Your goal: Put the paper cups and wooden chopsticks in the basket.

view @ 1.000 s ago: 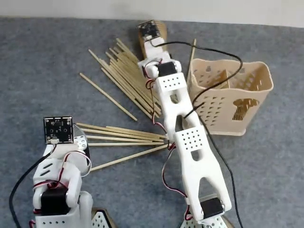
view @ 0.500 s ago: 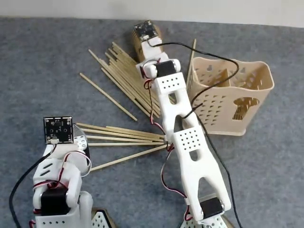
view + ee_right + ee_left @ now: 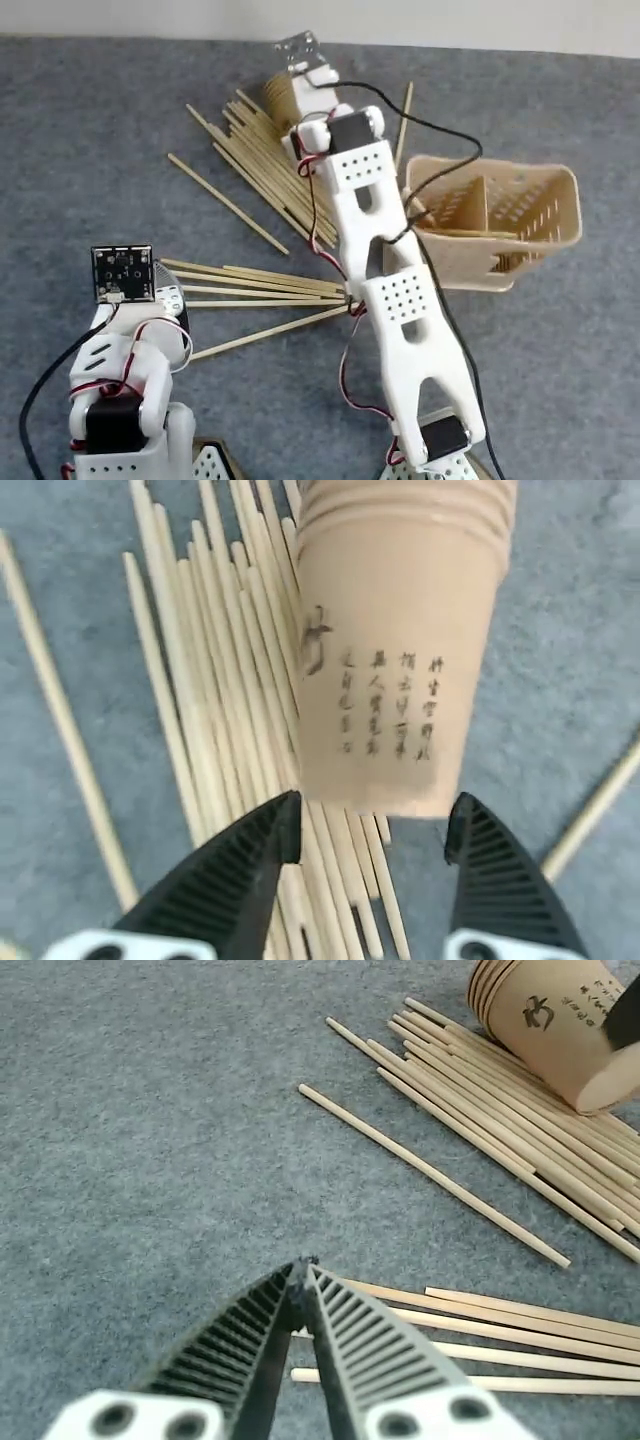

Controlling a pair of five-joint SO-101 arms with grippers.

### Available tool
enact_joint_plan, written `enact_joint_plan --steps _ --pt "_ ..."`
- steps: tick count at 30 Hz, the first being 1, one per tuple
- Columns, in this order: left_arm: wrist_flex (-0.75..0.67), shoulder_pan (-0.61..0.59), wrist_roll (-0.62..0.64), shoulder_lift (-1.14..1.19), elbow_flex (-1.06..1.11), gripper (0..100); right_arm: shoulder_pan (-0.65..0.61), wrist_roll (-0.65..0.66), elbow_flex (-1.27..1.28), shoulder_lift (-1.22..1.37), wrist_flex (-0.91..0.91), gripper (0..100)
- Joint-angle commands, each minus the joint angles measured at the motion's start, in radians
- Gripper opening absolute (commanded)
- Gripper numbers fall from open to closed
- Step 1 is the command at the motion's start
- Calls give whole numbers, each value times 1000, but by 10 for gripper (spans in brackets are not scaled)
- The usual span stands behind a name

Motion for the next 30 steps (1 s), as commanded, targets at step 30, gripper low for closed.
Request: enact_joint_plan --steps 30 --pt "-25 -10 6 -12 -7 10 96 12 -114 196 -292 375"
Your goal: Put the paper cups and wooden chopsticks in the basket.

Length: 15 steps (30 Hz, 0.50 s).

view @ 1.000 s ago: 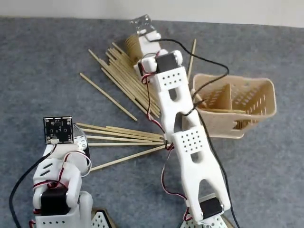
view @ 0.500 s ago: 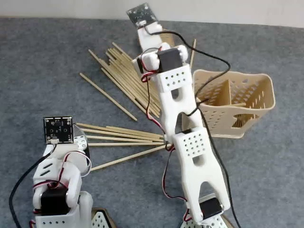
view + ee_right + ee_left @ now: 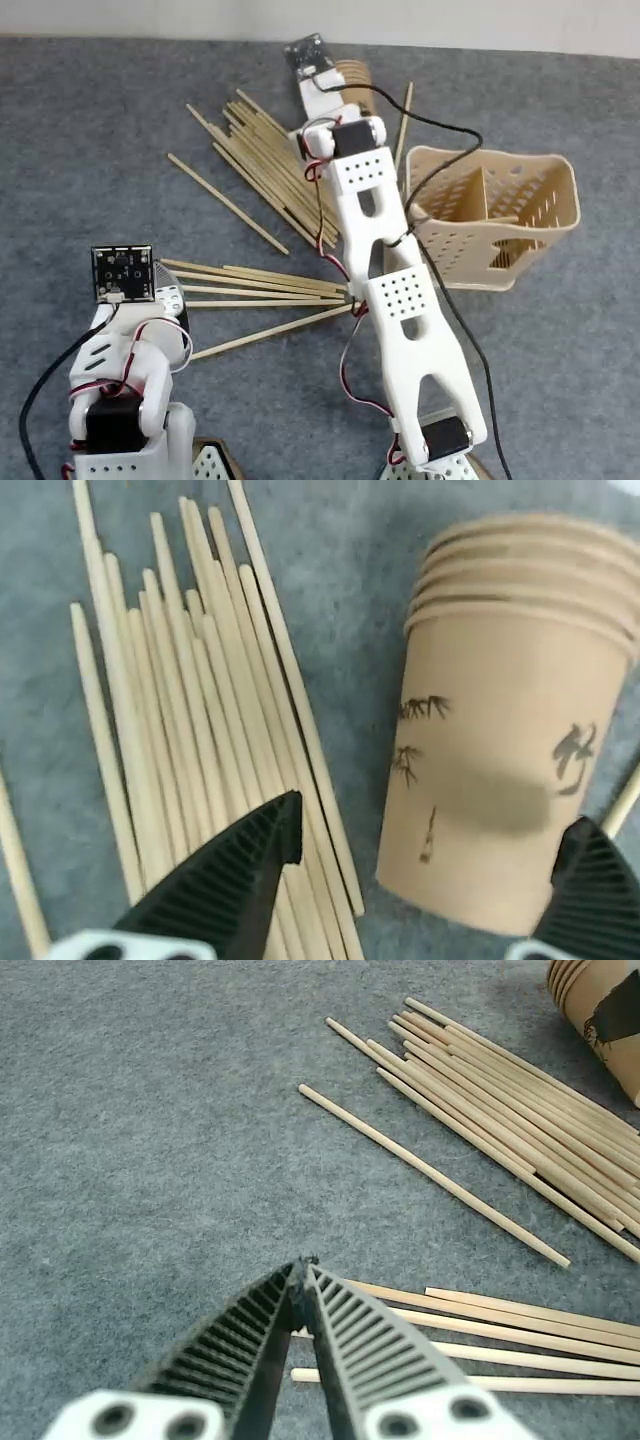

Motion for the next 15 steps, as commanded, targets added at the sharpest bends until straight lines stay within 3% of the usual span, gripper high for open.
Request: enact_joint_plan --steps 1,11,15 --pt "-25 -10 6 -12 -7 10 42 11 -107 27 -54 375" --pt "-25 -10 6 -12 -7 10 67 11 -107 131 -88 372" --pt "-25 -10 6 -12 -7 10 73 14 -107 142 -88 313"
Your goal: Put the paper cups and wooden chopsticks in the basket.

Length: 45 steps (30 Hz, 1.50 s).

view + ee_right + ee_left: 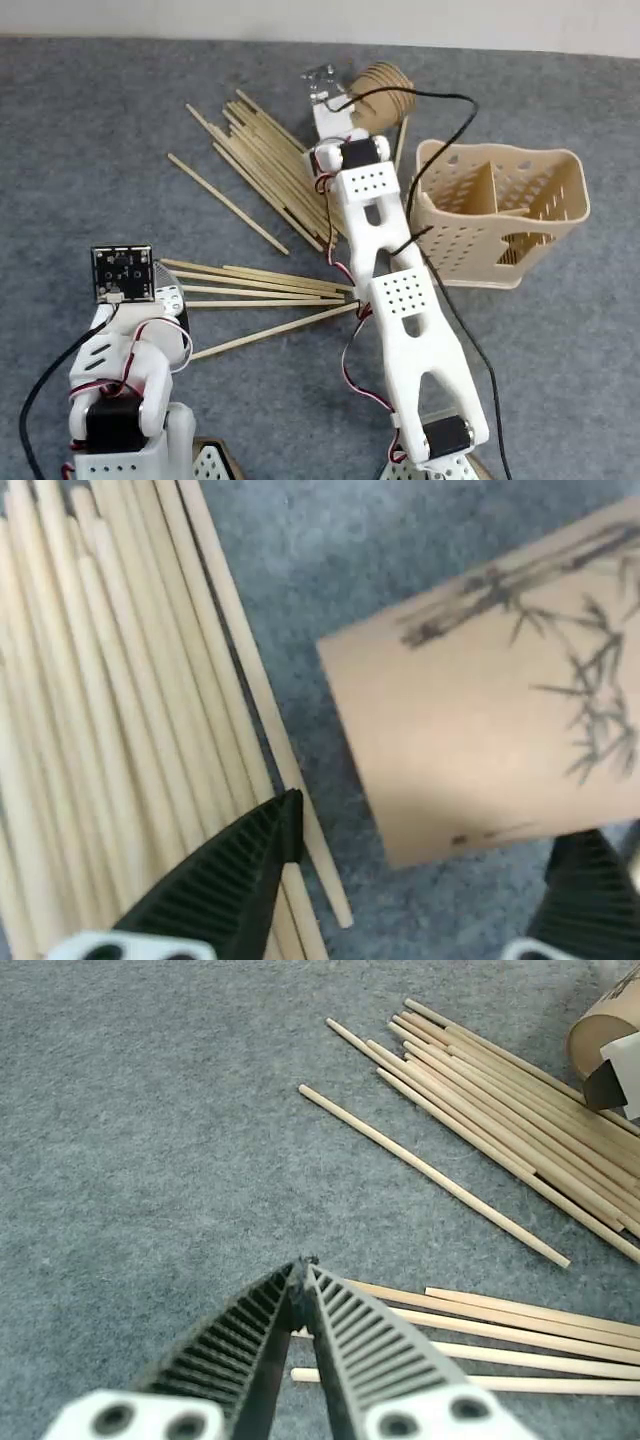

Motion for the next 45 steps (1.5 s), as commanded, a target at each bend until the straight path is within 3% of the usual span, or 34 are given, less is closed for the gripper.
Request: enact_joint_plan --steps 1,7,15,19,29,36,45 --pt "-25 -10 6 -12 -7 10 33 12 -96 -16 -16 300" --pt "-25 -10 6 -12 -7 10 27 -5 -102 -28 -7 293" --pt "-25 -10 6 -12 -7 10 -2 -216 -101 -191 97 305" --pt "-25 -10 6 -12 -7 10 -10 -413 -101 -248 134 423" --pt "-25 -10 6 -12 -7 10 -24 -594 -87 -188 -58 450" --pt "-25 -10 6 -12 -7 10 -21 -643 -85 -70 -223 450" --pt "-25 -10 6 -12 -7 9 -2 -683 -84 -7 -257 414"
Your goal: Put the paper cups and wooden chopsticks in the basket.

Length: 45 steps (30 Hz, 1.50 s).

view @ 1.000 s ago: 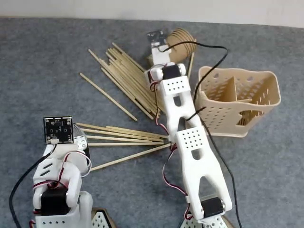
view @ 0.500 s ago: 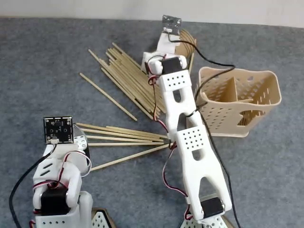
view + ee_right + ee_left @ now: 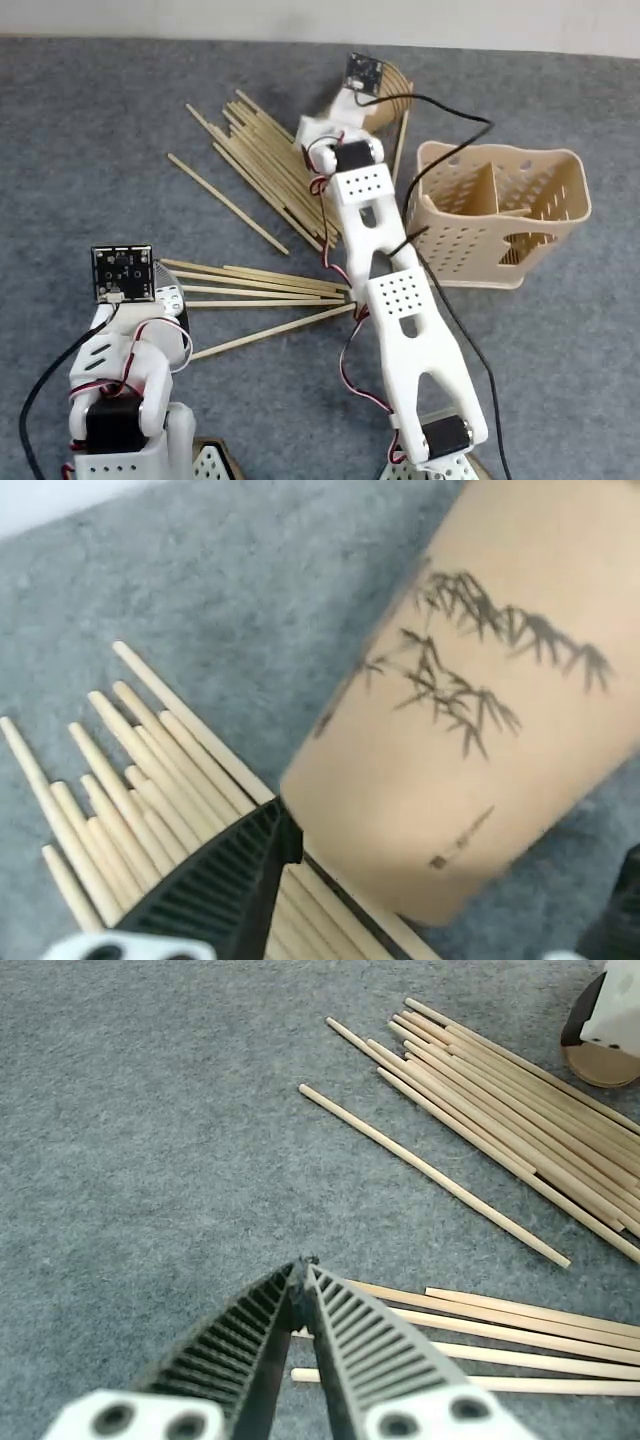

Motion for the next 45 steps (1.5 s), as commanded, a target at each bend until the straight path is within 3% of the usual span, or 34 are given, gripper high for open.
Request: enact_joint_plan --steps 1,10,15,20,37,42,45 --pt "-25 -10 6 -12 -7 9 19 -25 -87 -21 -24 397" --pt "-25 -10 6 -12 -7 10 15 -14 -93 -19 -21 276" --pt "-25 -10 6 -12 -7 10 18 92 -93 -15 -18 166" --pt "-25 -10 6 -12 -7 10 31 106 -94 -12 -16 110" --pt "-25 -10 6 -12 -7 10 30 107 -94 -90 105 109" --pt "-25 -10 6 -12 -7 10 -2 109 -94 -101 59 110" --pt "-25 -10 6 -12 -5 10 -16 198 -94 -74 -19 110"
